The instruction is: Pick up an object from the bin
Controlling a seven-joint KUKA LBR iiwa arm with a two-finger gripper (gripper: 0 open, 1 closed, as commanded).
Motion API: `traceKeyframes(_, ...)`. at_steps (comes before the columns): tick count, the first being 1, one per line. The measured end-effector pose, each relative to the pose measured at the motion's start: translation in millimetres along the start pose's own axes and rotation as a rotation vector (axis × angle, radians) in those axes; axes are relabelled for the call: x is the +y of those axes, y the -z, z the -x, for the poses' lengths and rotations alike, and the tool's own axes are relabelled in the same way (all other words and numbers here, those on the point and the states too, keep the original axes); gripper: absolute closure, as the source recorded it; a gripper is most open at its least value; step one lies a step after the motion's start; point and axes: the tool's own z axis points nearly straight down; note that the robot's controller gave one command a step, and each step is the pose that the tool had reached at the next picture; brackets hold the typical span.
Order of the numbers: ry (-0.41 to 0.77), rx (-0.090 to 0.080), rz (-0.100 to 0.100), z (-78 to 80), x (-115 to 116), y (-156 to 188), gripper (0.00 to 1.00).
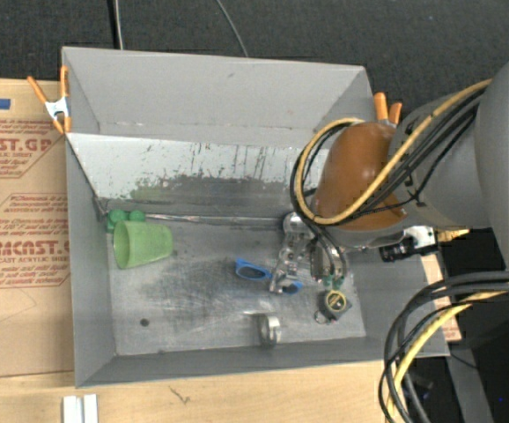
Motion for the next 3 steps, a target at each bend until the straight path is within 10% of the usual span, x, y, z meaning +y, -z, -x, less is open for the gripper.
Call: traceKeyframes(3,0.001,0.0,0.0,2.0,2.5,69.5,1.0)
